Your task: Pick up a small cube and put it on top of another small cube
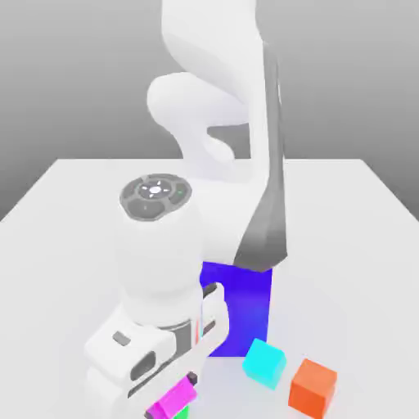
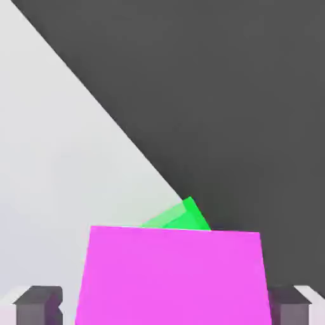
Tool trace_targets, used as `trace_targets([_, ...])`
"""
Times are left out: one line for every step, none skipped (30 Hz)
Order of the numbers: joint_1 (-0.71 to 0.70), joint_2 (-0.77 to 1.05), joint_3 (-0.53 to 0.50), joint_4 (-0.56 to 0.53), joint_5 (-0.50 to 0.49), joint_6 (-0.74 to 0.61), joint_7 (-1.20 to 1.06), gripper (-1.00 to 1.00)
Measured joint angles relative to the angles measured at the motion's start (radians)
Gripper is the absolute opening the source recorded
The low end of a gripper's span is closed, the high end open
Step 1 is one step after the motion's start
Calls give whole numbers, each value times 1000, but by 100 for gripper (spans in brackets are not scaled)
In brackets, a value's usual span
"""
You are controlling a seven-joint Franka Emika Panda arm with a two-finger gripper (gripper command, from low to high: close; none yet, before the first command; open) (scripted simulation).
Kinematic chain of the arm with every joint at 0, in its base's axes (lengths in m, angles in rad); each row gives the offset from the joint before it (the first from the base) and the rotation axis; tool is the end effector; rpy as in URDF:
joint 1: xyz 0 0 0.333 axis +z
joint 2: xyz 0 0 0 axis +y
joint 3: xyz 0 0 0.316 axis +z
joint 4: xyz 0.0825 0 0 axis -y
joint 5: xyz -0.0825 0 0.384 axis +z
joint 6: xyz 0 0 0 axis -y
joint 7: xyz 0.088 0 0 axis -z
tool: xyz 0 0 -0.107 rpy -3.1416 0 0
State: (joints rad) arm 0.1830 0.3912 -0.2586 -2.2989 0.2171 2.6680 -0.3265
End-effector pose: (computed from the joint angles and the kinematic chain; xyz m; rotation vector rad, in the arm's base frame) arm 0.5233 -0.0509 0.1824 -3.1385 -0.1189 0.0011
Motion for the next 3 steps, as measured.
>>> trace_targets([-10, 9, 11, 1, -2, 9, 1, 100])
trace_targets([-5, -5, 5, 0, -9, -2, 7, 100])
trace_targets([2, -30, -4, -2, -24, -24, 17, 100])
